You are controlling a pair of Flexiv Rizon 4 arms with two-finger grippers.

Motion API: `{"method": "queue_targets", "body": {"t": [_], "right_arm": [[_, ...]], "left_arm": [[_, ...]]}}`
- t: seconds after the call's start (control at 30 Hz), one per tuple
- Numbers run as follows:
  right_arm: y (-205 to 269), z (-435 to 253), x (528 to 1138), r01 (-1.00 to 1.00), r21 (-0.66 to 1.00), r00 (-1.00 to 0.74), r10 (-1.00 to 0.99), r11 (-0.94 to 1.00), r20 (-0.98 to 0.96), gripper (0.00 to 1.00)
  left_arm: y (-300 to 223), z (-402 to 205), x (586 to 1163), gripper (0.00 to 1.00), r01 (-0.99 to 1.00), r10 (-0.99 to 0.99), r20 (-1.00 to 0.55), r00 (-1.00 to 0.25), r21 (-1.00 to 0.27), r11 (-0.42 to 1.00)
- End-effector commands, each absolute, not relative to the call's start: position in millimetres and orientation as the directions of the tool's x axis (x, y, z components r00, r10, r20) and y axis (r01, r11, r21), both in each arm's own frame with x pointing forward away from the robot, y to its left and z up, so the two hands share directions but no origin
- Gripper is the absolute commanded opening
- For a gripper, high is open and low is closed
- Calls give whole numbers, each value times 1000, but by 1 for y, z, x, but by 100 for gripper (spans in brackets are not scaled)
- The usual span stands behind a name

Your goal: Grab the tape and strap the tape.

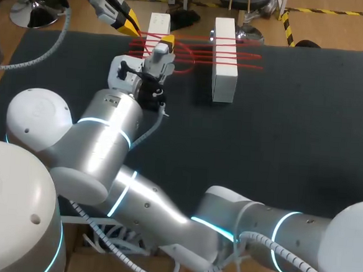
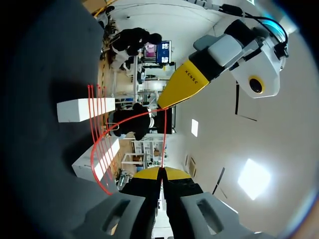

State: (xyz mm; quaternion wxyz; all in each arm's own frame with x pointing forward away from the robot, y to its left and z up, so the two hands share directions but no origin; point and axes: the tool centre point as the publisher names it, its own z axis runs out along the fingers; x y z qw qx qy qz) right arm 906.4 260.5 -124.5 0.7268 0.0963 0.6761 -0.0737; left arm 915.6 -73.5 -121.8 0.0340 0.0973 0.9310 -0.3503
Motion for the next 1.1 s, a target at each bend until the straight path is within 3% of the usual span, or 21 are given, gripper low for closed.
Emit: {"method": "queue_targets", "body": {"t": [0.03,0.93,0.97,1.0,1.03,1.07,1.1], "right_arm": [[264,-124,908,244,37,71,21,969,-997,0],[274,-125,909,241,31,60,17,970,-998,0],[273,-125,909,238,33,63,19,971,-998,11],[272,-125,909,236,35,65,20,971,-998,35],[271,-125,908,236,35,67,19,971,-998,82],[271,-125,908,235,34,68,19,971,-998,100],[270,-125,909,234,34,69,19,972,-997,100]], "left_arm": [[-73,-121,916,0,205,160,-128,-979,-644,737],[-73,-121,916,0,205,160,-128,-979,-644,737],[-73,-121,916,0,205,160,-128,-979,-644,737],[-73,-121,916,0,205,160,-128,-979,-644,737],[-73,-121,916,0,205,160,-128,-979,-644,737],[-73,-121,916,0,205,160,-128,-979,-644,737],[-73,-121,916,0,205,160,-128,-979,-644,737]]}}
